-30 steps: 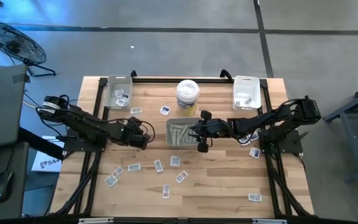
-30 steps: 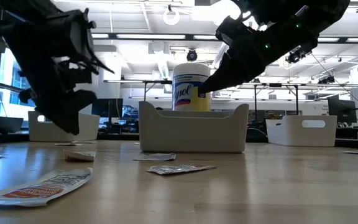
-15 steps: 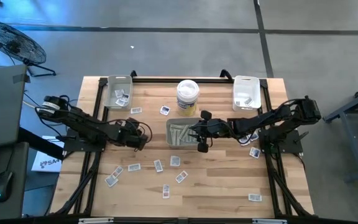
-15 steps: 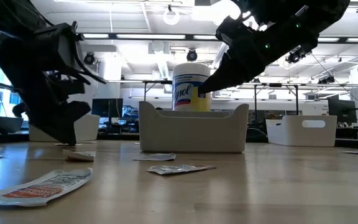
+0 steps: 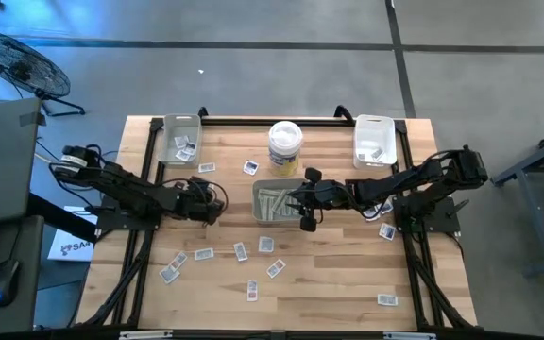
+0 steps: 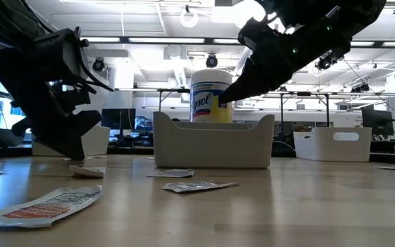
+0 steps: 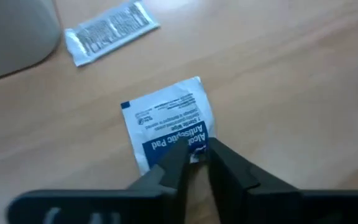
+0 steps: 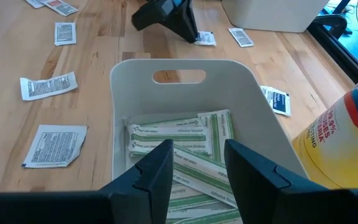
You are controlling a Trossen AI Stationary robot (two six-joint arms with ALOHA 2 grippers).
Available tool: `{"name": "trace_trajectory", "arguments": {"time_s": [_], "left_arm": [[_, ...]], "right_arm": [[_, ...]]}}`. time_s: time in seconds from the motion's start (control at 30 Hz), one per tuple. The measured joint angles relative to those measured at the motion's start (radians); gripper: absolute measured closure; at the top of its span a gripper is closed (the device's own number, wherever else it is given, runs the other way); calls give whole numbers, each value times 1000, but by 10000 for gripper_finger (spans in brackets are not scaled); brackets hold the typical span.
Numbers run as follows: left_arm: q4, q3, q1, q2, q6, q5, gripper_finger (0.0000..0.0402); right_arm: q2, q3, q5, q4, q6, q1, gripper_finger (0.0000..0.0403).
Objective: Pick & Place First Aid Supplies
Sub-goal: Put the alcohol pad into the top gray bin
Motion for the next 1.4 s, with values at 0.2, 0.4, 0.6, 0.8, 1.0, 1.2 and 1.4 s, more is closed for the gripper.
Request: {"name": "trace_trajectory", "arguments": {"time_s": [0.2,0.4,0.6,0.8,1.0,1.2,1.4], "left_arm": [[35,-17,10,2,43,-23,395],[0,61,13,-14,162,-1,400],[-156,250,12,-64,300,-4,400],[-536,485,97,-104,317,-99,401],[-701,590,366,-104,380,-101,401],[-635,579,669,-85,514,39,401],[-567,579,864,-17,602,154,401]], "right_arm": [[0,0,-17,-3,11,0,265],[0,0,-17,-3,11,0,265],[0,0,-17,-7,10,0,265],[0,0,-17,-8,8,0,265],[0,0,-18,-16,10,0,265],[0,0,-34,-16,32,0,265],[0,0,-36,-19,36,0,265]]}}
